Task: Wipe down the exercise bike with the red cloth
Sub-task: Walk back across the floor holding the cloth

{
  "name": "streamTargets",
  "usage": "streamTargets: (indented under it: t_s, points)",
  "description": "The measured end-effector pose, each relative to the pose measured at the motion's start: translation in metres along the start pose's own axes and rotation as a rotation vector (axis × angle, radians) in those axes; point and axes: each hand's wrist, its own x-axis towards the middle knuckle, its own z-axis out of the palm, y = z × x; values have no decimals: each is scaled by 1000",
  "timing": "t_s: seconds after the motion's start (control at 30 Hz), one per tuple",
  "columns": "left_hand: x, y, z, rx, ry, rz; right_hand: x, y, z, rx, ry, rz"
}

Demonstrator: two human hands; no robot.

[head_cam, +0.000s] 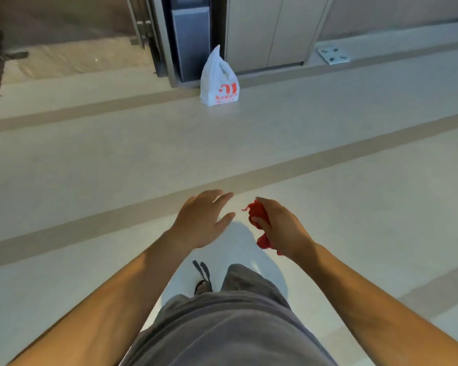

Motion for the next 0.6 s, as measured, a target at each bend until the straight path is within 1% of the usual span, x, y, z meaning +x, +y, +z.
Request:
streamTargets:
  t_s: [0.07, 0.13, 0.3, 0.37, 0.6]
  points:
    - [43, -11, -12, -1, -36, 25, 43, 1, -11, -275, 10, -97]
    - [88, -19, -22, 20, -73, 63, 89, 8, -21, -382, 13, -98]
    - [225, -37, -47, 68, -132, 133, 213, 31, -59, -384, 63, -88]
    - [286, -45, -58, 76, -135, 138, 268, 42, -83, -368, 91, -93]
    - [462, -57, -113, 47, -118, 114, 427, 60, -184, -332, 81, -45]
